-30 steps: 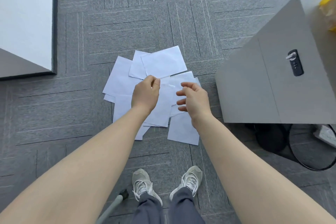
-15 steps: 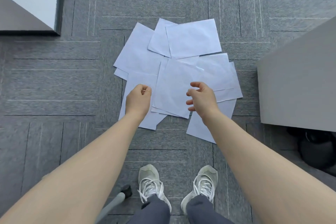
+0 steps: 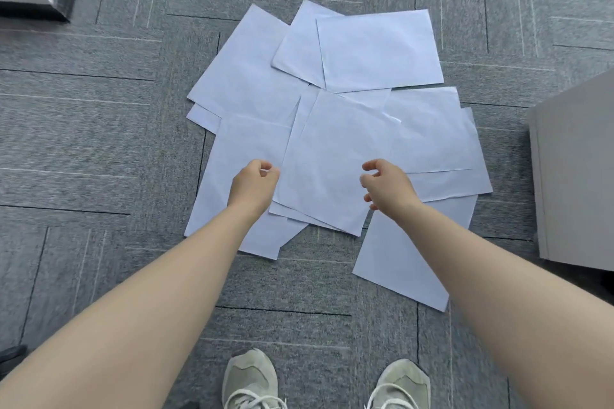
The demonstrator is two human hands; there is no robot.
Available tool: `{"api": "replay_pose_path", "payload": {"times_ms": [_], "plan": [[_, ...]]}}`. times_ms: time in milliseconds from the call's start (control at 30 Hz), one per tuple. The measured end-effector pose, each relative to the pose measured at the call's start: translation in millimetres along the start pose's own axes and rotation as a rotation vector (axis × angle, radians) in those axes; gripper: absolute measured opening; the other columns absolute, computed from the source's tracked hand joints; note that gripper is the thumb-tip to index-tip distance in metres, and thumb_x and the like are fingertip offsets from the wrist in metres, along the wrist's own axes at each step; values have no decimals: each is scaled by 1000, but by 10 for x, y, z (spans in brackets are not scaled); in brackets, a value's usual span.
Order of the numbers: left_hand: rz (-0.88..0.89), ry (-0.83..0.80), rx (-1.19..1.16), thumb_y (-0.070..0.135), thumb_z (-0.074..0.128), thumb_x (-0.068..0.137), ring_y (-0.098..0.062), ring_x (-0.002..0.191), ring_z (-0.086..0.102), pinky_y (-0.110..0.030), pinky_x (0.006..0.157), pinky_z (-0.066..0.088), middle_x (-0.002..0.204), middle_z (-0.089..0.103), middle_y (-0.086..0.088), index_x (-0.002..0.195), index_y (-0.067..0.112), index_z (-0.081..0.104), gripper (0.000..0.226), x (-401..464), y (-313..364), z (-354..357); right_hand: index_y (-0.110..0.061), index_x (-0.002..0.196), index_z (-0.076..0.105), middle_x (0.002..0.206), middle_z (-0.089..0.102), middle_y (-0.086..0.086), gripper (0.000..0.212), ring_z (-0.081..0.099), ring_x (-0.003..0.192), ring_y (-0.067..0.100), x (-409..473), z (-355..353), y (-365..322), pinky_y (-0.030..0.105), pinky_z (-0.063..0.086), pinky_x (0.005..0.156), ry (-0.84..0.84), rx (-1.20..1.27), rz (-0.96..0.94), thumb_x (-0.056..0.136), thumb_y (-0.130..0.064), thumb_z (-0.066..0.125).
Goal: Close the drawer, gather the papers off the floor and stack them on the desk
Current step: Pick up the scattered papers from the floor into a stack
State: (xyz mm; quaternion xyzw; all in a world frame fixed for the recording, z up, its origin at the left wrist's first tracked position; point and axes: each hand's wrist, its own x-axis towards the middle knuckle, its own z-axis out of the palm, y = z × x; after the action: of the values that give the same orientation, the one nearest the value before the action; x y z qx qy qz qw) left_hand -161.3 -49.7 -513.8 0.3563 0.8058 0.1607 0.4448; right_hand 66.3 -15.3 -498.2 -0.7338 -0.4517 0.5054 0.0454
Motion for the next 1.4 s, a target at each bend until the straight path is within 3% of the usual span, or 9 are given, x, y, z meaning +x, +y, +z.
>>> {"api": "replay_pose_path", "payload": {"times_ms": [300,500,567,667,800,1033,1167,1300,1400], "plan": [[8,-75,50,29,55,88,-18,110,54,-27,91,39,123,58,0,135,15,51,49,613,-197,345,-18,135,49,114,61,7,43,62,91,27,655,190,390,32,49,75,14,-263,-2,92,-22,48],[-38,-44,47,20,57,87,-24,121,54,-33,100,43,131,57,-5,138,11,48,53,829,-237,498,-19,141,40,129,53,16,55,61,85,31,895,259,503,31,44,62,81,-165,54,88,-21,50],[-67,-35,10,20,61,84,-26,119,56,-36,100,45,133,57,-7,134,11,50,52,888,-244,524,-20,140,40,129,54,17,58,65,83,32,934,298,526,34,52,67,90,-49,98,84,-22,53],[-92,-67,-62,24,68,79,-26,101,63,-40,92,52,109,65,-5,112,12,58,37,942,-266,571,-22,138,40,127,55,16,62,69,89,34,943,368,553,45,57,83,108,89,145,79,-21,54],[-36,-88,-68,29,66,69,-23,71,56,-32,67,46,79,61,-4,80,11,59,23,943,-310,661,-22,134,43,125,58,16,62,68,90,32,944,448,570,42,57,81,98,116,136,73,-23,54],[57,-53,-75,24,63,82,-23,73,56,-33,68,45,81,62,-6,90,1,63,24,900,-413,523,-23,136,40,119,60,15,57,58,65,25,902,450,530,31,47,57,186,76,115,80,-21,52],[72,-52,-155,22,66,85,-22,73,57,-34,69,47,81,65,-9,89,4,66,18,865,-637,167,-19,142,34,108,60,12,64,60,79,29,851,628,411,45,55,73,116,153,139,83,-22,57],[31,1,-180,15,63,89,-23,78,60,-34,74,48,89,67,-11,89,11,66,5,838,-912,-137,-18,142,33,106,62,10,67,59,82,28,736,972,205,37,48,68,-25,196,99,81,-23,59],[-2,73,-132,11,61,89,-21,76,55,-31,67,41,85,61,-13,92,-3,64,14,885,-1140,-291,-18,141,34,108,60,11,68,56,80,27,676,1223,86,35,45,69,-134,194,77,79,-24,60]]}}
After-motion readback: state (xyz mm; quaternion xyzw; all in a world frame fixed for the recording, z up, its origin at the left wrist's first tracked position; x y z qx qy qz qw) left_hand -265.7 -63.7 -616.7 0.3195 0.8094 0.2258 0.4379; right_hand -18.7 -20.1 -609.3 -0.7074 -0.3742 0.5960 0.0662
